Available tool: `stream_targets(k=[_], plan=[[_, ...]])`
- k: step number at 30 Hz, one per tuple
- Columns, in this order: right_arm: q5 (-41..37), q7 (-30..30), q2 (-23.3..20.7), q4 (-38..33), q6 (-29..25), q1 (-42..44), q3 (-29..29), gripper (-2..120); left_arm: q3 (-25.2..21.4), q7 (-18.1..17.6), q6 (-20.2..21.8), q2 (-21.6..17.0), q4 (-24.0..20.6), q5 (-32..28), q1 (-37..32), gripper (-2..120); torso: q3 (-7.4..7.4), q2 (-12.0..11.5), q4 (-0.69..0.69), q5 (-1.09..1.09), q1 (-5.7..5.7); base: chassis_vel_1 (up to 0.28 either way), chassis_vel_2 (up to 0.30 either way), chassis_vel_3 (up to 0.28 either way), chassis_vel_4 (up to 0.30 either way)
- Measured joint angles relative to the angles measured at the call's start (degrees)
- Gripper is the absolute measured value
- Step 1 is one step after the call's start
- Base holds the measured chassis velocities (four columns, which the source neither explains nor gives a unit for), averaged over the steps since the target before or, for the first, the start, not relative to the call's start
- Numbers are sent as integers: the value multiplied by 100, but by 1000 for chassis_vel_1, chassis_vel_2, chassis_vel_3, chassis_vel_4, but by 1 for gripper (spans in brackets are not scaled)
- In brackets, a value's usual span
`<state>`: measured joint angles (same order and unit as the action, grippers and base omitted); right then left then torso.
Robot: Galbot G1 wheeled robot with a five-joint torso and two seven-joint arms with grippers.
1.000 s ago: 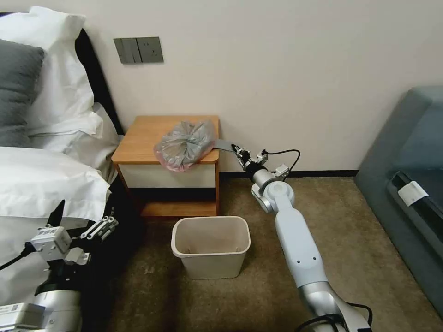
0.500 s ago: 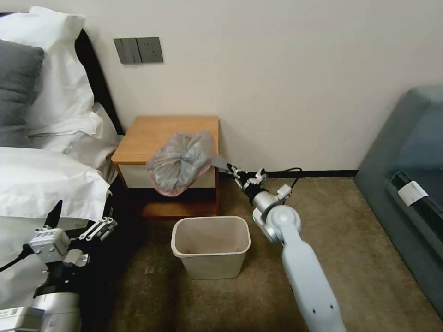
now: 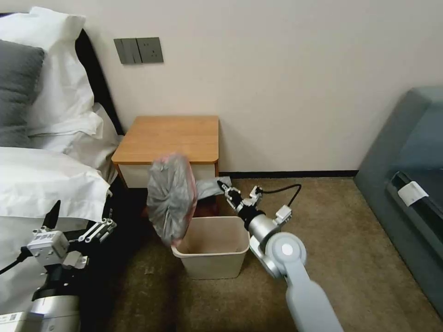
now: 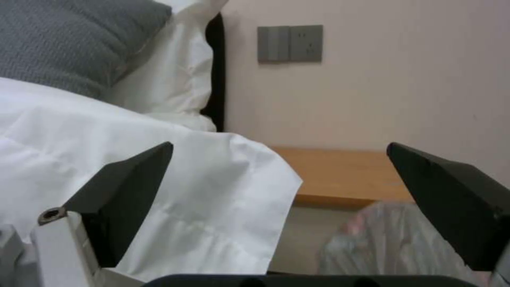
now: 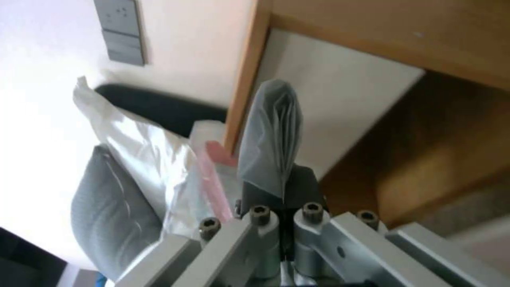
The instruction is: Pick up the garbage bag from the table and place it over the trash can.
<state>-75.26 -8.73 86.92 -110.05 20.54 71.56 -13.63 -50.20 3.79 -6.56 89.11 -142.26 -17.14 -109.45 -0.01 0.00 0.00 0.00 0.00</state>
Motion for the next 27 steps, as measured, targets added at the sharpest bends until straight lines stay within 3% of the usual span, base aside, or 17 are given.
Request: stream_targets(k=[4,7,11,27], plan=[[621,46,-84,-159,-109,332,85,0,16,1,0,-10,30,-1,24,100,0,0,0,0,0,0,0,0,0],[1335,110,-128,-180,-488,575,241,0,31,13,-1,-16,63,0,32,100,0,1,0,0,0,0,0,0,0],[1684,171,-133,-186,-655,753,295,0,32,16,-6,-28,85,-1,33,100,0,1,1,0,0,0,0,0,0],[1658,65,-341,-207,-697,1039,294,0,53,199,-179,-78,265,45,25,100,0,0,0,0,0,0,0,0,0]])
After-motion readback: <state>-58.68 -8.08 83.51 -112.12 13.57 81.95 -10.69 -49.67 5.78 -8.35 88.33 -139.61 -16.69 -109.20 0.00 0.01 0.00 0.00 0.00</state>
